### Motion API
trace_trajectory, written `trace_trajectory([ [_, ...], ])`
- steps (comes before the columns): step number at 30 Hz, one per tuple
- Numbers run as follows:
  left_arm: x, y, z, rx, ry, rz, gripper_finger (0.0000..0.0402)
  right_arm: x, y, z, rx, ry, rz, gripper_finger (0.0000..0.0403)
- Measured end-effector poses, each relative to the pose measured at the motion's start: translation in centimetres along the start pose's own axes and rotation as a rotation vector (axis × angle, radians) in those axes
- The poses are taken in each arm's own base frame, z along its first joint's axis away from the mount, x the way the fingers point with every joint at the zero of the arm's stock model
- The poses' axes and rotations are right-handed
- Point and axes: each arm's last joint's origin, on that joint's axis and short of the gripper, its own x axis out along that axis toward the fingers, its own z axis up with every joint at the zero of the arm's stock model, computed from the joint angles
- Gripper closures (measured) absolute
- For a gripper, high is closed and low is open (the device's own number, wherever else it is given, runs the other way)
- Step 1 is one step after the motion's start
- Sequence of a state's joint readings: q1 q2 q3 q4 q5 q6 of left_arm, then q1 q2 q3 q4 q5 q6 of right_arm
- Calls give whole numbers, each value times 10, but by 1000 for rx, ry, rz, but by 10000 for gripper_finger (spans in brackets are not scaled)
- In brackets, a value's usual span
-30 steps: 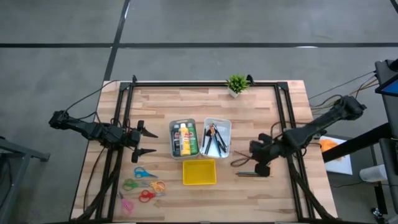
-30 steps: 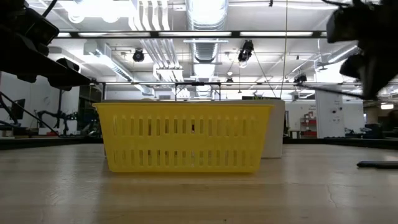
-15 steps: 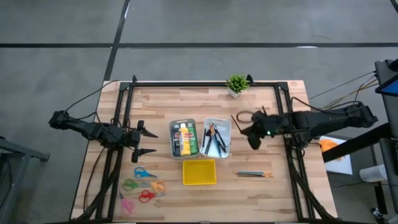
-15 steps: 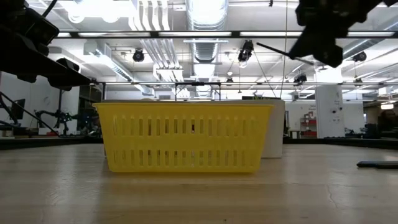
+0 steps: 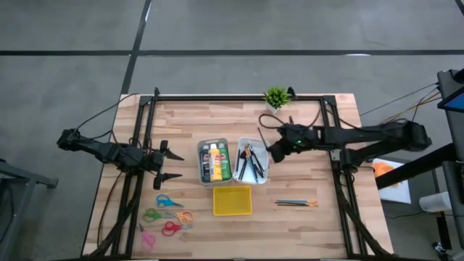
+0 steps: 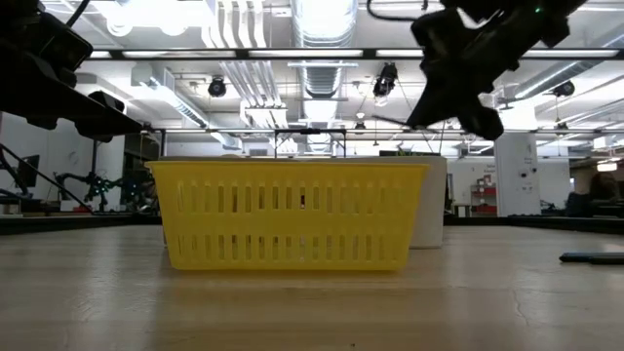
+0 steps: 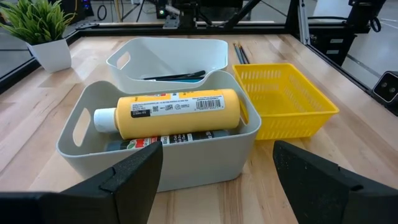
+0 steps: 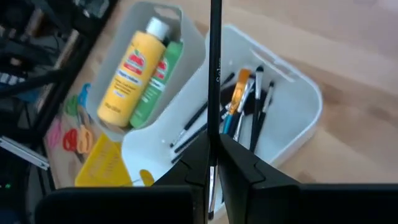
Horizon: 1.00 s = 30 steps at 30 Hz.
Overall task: Pick & Place Paint Supplies
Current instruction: Put the silver paint brush into the white bin
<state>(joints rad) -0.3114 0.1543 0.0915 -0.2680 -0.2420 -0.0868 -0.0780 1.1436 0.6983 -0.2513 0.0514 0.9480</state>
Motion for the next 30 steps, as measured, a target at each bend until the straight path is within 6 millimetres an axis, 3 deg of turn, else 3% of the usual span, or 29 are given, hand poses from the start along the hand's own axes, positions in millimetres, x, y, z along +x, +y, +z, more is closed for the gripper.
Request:
trace_trajectory([
  [14,0,0,0,0,0,0,96,56,16,5,7,171,-63,385],
  [30,0,0,0,0,0,0,96,111,30,12,-100,405,-349,385],
])
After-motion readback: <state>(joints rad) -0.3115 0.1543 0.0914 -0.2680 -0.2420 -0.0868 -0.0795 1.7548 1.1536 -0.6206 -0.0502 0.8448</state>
